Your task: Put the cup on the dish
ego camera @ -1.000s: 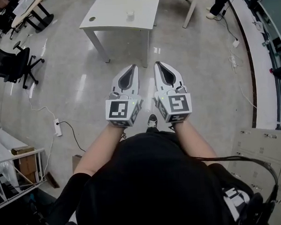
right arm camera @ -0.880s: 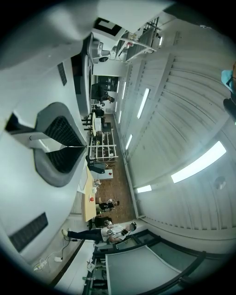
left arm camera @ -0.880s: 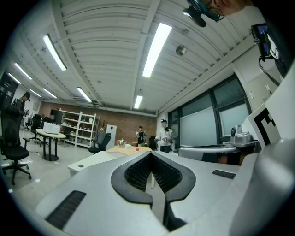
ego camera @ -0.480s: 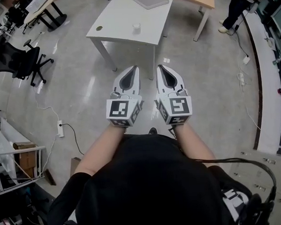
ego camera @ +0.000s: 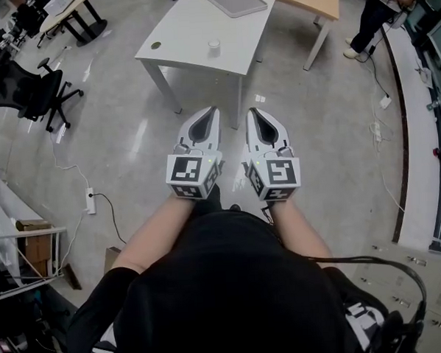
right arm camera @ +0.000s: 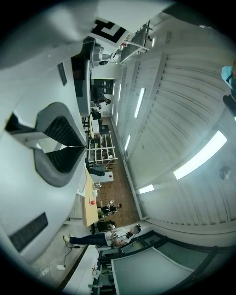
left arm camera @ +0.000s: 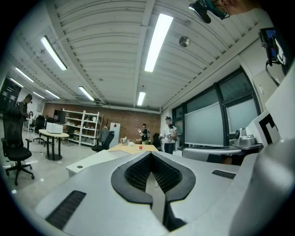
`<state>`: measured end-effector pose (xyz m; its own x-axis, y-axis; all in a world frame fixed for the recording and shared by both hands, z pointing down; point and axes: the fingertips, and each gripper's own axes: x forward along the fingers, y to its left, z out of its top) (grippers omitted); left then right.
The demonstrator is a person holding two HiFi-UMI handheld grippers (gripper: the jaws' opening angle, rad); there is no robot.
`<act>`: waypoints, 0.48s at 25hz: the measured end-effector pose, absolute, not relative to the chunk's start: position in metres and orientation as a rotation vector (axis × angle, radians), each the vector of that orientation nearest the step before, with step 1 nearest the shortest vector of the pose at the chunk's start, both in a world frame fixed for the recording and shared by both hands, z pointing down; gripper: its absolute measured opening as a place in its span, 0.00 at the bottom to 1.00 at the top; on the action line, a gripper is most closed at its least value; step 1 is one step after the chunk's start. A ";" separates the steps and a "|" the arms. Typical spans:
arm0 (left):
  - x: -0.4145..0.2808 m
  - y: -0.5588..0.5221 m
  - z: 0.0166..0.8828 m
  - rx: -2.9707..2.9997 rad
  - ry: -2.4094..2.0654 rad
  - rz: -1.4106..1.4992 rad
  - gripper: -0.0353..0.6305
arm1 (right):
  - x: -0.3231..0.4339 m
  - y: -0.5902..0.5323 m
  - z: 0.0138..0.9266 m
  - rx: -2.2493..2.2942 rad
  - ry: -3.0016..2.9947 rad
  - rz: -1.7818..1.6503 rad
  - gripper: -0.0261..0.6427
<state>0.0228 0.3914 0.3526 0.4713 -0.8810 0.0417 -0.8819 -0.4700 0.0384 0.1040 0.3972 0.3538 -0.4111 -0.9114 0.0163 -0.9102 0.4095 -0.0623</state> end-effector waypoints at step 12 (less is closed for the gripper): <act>0.021 0.342 0.362 2.660 -1.521 -0.011 0.06 | 0.102 0.353 0.358 -1.761 2.610 -0.091 0.06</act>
<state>0.0213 0.3419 0.3623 0.5080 -0.8607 0.0319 -0.8602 -0.5051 0.0706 0.1018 0.3530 0.3580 -0.3748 -0.9263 0.0389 -0.9267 0.3732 -0.0432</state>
